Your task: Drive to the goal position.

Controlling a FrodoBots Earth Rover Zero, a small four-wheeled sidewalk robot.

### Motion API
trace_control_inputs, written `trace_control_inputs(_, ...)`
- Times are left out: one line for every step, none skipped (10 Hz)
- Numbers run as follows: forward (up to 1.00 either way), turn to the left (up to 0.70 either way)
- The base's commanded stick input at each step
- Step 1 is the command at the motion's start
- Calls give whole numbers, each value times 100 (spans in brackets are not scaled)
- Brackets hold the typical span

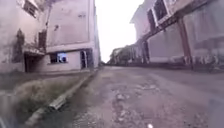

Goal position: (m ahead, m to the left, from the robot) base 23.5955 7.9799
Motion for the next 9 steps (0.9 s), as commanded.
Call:
trace_control_inputs(70,0)
trace_control_inputs(70,0)
trace_control_inputs(85,0)
trace_control_inputs(85,0)
trace_control_inputs(87,-1)
trace_control_inputs(96,-3)
trace_control_inputs(100,-40)
trace_control_inputs(100,-40)
trace_control_inputs(100,0)
